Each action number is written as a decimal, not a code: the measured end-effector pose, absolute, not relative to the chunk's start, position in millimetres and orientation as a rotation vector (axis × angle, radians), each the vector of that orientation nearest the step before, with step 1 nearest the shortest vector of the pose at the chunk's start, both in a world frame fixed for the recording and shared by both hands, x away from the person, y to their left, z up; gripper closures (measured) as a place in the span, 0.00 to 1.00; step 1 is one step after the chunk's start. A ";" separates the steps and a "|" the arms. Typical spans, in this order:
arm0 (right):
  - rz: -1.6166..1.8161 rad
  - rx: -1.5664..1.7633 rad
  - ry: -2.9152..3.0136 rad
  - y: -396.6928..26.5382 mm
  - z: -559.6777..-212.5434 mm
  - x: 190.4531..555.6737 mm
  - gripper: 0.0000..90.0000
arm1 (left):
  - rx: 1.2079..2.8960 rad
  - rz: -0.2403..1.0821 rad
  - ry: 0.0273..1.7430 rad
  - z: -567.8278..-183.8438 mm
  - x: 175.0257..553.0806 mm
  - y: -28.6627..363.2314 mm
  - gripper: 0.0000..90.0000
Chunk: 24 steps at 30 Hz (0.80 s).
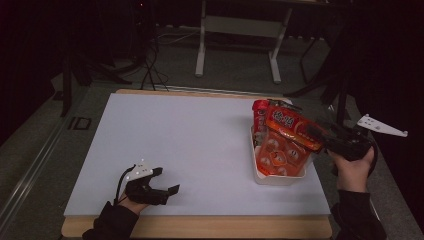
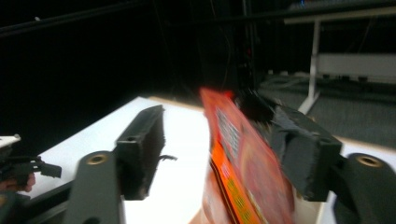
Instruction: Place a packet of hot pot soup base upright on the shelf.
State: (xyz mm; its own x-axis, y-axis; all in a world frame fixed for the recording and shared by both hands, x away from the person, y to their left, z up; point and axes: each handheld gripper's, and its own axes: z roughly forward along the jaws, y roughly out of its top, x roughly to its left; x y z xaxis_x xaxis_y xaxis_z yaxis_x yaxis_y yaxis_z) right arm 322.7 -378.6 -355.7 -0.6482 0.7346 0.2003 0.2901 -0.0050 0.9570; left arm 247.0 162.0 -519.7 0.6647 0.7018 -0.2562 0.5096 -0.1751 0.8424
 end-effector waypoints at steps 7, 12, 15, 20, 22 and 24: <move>1.724 0.929 1.924 -359.6 -331.9 308.5 0.20 | 1.843 0.238 0.945 -519.9 244.8 161.6 0.09; 1.786 0.851 2.002 -341.1 -330.5 301.3 0.14 | 1.839 0.240 0.940 -519.7 245.3 161.6 0.09; 1.815 0.840 2.041 -329.7 -333.4 298.4 0.14 | 1.839 0.237 0.939 -520.4 245.1 161.7 0.09; 1.818 0.811 2.096 -312.0 -341.9 296.6 0.14 | 1.832 0.240 0.939 -519.4 244.9 162.3 0.09; 1.796 0.795 2.141 -298.2 -351.9 298.0 0.14 | 1.830 0.239 0.936 -519.2 244.7 162.1 0.09; 1.772 0.788 2.178 -289.8 -359.7 299.9 0.14 | 1.835 0.242 0.935 -519.2 244.4 161.9 0.09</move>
